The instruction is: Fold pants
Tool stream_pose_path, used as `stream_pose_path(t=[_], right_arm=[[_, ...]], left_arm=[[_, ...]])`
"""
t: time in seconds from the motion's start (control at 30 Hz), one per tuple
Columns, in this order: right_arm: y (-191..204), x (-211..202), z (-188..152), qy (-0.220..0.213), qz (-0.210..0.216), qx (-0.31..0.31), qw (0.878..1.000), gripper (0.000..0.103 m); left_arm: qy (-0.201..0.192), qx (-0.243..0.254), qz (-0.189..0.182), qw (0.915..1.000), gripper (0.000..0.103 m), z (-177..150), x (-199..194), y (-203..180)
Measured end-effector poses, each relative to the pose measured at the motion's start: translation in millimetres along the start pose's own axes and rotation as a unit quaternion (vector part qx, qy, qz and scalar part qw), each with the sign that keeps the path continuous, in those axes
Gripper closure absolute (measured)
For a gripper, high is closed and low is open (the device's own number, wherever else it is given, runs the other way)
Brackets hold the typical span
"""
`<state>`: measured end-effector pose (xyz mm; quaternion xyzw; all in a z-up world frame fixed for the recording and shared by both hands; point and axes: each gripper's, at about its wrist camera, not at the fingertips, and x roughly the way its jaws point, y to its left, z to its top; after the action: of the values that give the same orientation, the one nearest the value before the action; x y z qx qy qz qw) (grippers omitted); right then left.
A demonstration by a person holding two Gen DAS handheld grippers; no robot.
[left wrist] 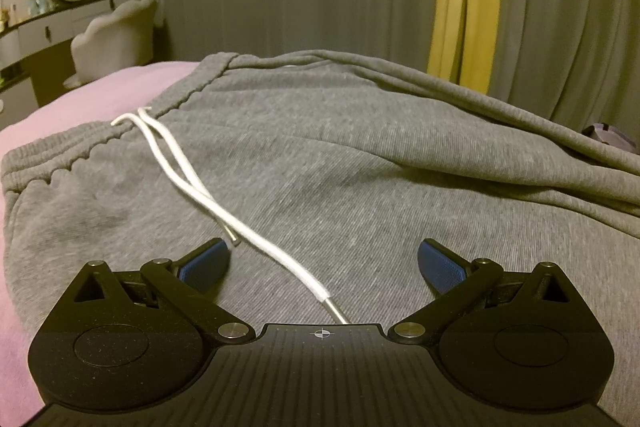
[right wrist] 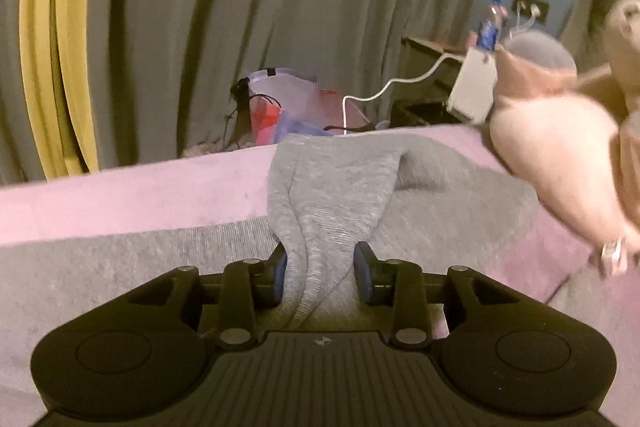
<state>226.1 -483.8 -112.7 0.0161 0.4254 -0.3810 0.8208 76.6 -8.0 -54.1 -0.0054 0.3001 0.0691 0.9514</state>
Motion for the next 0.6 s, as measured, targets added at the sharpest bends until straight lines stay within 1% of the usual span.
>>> stream_pose_path(t=[0.03,0.07,0.13,0.2,0.27,0.33,0.37,0.43,0.47,0.5,0.53,0.57,0.6], right_arm=[[1,1,3,0.004,0.001,-0.002,1.0,0.081],[0,-2,8,0.005,0.001,0.003,1.0,0.092],[-10,-19,17,-0.01,0.004,0.041,0.999,0.092],[-29,-48,21,-0.045,0.022,0.097,0.994,0.093],[-54,-80,13,-0.073,0.045,0.158,0.984,0.093],[-83,-113,-10,-0.092,0.056,0.222,0.969,0.093],[-95,-124,-26,-0.09,0.052,0.255,0.961,0.093],[-113,-132,-62,-0.066,0.022,0.311,0.948,0.094],[-122,-127,-82,-0.036,0.0,0.34,0.94,0.094],[-130,-116,-96,0.005,-0.008,0.365,0.931,0.093],[-140,-103,-108,0.046,-0.005,0.404,0.913,0.093],[-149,-100,-113,0.035,0.011,0.435,0.899,0.093],[-153,-101,-109,0.022,0.013,0.436,0.899,0.089]], left_arm=[[0.0,0.0,0.0,1.0,0.0,0,0,0],[-0.001,0.0,0.0,1.0,0.0,0,0,0],[0.0,0.0,-0.001,1.0,0.0,0,0,0],[0.0,0.0,-0.001,1.0,0.0,0,0,0],[0.0,0.001,-0.001,1.0,0.0,0,0,-1],[0.001,0.001,-0.004,1.0,0.0,1,0,0],[0.002,0.0,-0.005,1.0,0.0,2,0,1],[0.004,0.001,-0.009,0.9999,0.0,3,-1,2],[0.005,0.003,-0.011,0.9999,0.0,3,-2,2],[0.006,0.006,-0.012,0.9999,0.0,4,-3,3],[0.007,0.009,-0.014,0.9998,0.0,4,-3,3],[0.009,0.013,-0.015,0.9998,0.0,5,-4,3],[0.01,0.017,-0.016,0.9997,0.0,7,-4,3]])
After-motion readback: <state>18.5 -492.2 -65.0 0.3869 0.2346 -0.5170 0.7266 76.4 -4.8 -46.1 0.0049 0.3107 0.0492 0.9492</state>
